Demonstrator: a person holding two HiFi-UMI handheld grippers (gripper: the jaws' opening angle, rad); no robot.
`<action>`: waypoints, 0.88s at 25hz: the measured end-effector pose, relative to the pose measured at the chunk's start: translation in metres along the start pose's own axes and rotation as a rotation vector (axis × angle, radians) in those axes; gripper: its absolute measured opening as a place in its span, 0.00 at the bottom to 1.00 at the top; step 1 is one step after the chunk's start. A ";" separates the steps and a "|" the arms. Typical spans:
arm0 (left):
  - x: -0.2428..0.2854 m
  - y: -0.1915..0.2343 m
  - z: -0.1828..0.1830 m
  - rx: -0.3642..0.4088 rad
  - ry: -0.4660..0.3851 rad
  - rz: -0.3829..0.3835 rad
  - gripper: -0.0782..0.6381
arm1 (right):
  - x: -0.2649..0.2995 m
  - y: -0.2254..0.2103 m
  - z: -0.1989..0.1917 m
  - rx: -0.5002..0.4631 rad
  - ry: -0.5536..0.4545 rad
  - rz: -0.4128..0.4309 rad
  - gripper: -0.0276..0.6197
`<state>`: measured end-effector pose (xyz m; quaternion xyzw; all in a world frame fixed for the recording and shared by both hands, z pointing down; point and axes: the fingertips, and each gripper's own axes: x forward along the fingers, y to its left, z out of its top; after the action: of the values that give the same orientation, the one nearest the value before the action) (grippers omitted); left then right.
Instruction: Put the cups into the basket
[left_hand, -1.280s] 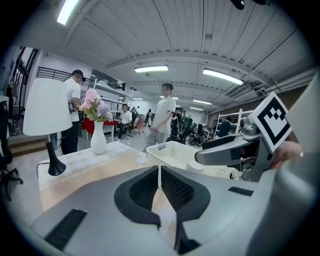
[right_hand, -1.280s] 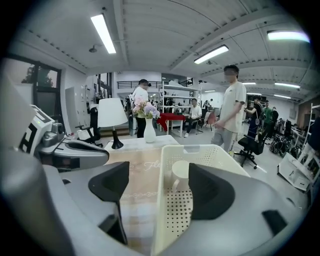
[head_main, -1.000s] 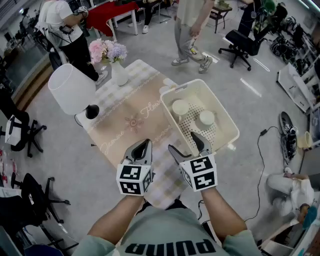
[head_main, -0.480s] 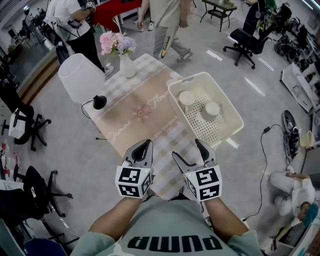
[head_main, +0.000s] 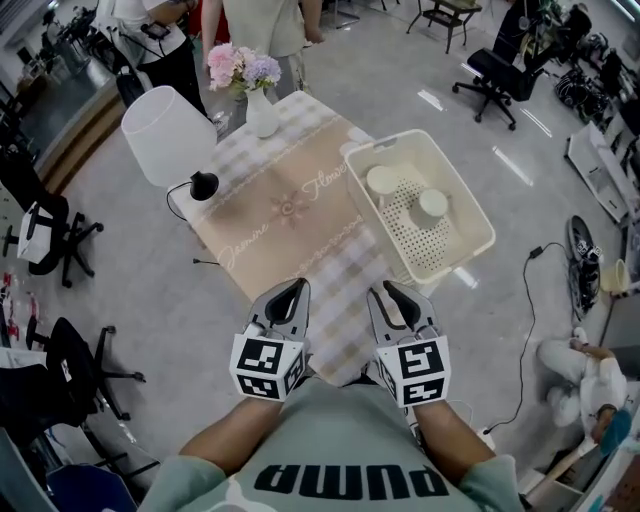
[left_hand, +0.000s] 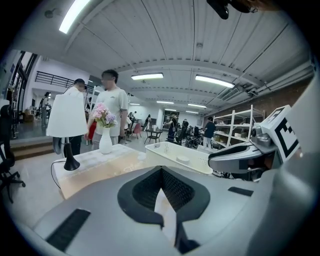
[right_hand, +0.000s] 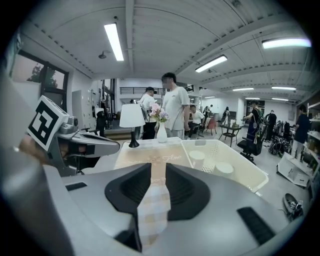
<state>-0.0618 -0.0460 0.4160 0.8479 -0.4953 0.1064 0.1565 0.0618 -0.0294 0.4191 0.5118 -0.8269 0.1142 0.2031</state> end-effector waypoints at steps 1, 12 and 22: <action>-0.001 0.000 -0.002 0.002 0.001 -0.001 0.12 | 0.000 0.001 -0.001 0.000 -0.003 -0.002 0.17; -0.003 -0.003 -0.025 -0.002 0.043 -0.034 0.12 | 0.008 0.020 -0.018 -0.013 0.026 0.033 0.07; -0.001 -0.002 -0.027 -0.009 0.047 -0.036 0.12 | 0.015 0.032 -0.025 -0.016 0.049 0.066 0.07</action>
<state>-0.0613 -0.0348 0.4406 0.8531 -0.4768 0.1211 0.1739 0.0322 -0.0175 0.4487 0.4798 -0.8389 0.1270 0.2235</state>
